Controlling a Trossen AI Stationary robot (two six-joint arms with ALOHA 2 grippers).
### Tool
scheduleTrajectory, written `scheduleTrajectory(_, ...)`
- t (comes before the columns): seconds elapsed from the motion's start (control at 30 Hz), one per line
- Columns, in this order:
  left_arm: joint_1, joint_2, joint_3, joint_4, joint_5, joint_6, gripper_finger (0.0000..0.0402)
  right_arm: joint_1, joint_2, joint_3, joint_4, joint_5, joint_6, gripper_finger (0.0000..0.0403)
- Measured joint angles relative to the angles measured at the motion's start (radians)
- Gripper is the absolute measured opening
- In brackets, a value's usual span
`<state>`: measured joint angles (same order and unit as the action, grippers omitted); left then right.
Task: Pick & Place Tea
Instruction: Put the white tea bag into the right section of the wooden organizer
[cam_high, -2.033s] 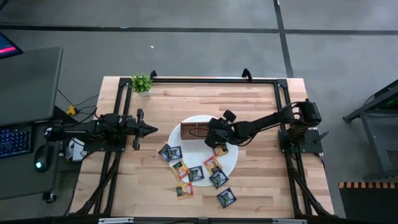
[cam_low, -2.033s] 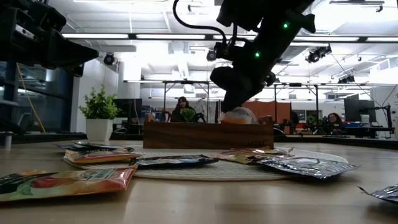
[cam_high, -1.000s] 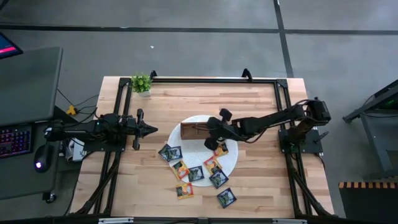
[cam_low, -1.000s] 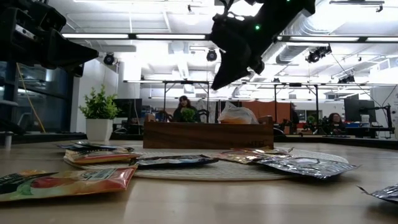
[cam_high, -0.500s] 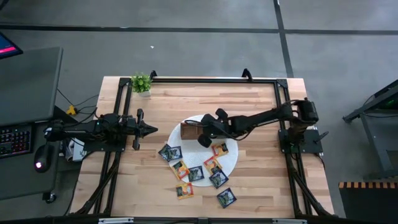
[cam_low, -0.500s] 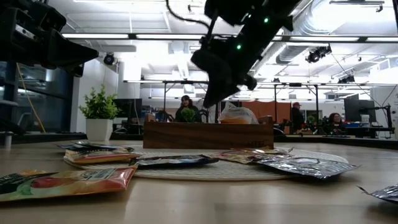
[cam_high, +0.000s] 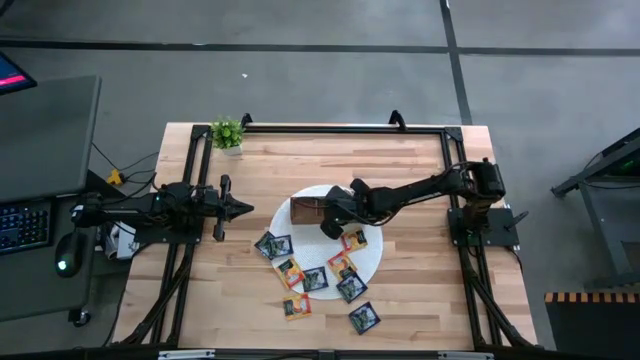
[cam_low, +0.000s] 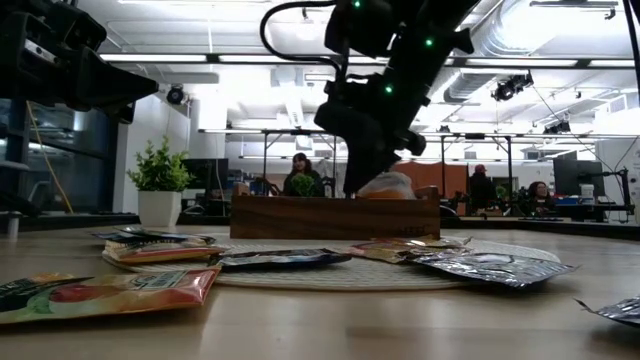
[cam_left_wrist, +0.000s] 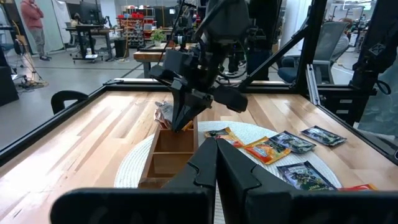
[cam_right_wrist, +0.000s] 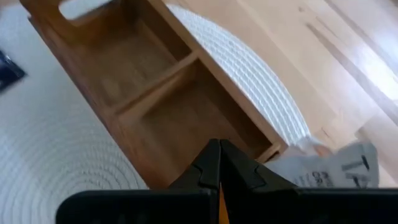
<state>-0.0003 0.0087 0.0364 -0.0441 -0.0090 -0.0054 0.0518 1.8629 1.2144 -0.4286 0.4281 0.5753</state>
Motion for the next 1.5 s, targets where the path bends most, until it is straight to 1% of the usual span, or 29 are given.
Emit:
scheduleTrajectory(0.37, 0.0, 0.0, 0.0, 0.0, 0.0, 0.0, 0.0001, 0.008, 0.0, 0.0, -0.036, -0.001, 0.019, 0.0)
scheduleTrajectory(0.63, 0.0, 0.0, 0.0, 0.0, 0.0, 0.0, 0.0001, 0.006, -0.001, 0.0, -0.033, -0.001, -0.035, 0.0)
scheduleTrajectory(0.87, 0.0, 0.0, 0.0, 0.0, 0.0, 0.0, 0.0001, -0.014, -0.025, 0.019, -0.007, 0.05, -0.076, 0.0)
scheduleTrajectory(1.0, 0.0, 0.0, 0.0, 0.0, 0.0, 0.0, 0.0001, -0.021, -0.047, 0.063, -0.073, 0.06, -0.078, 0.0)
scheduleTrajectory(1.17, 0.0, 0.0, 0.0, 0.0, 0.0, 0.0, 0.0001, -0.009, -0.071, 0.149, -0.283, -0.017, -0.001, 0.0)
scheduleTrajectory(1.23, 0.0, 0.0, 0.0, 0.0, 0.0, 0.0, 0.0001, -0.005, -0.079, 0.175, -0.358, -0.068, 0.022, 0.0)
scheduleTrajectory(1.3, 0.0, 0.0, 0.0, 0.0, 0.0, 0.0, 0.0001, -0.003, -0.087, 0.19, -0.386, -0.134, 0.032, 0.0)
scheduleTrajectory(1.4, 0.0, 0.0, 0.0, 0.0, 0.0, 0.0, 0.0001, 0.008, -0.089, 0.192, -0.405, -0.216, 0.0, 0.0)
scheduleTrajectory(1.5, 0.0, 0.0, 0.0, 0.0, 0.0, 0.0, 0.0001, 0.024, -0.087, 0.177, -0.422, -0.248, -0.096, 0.0)
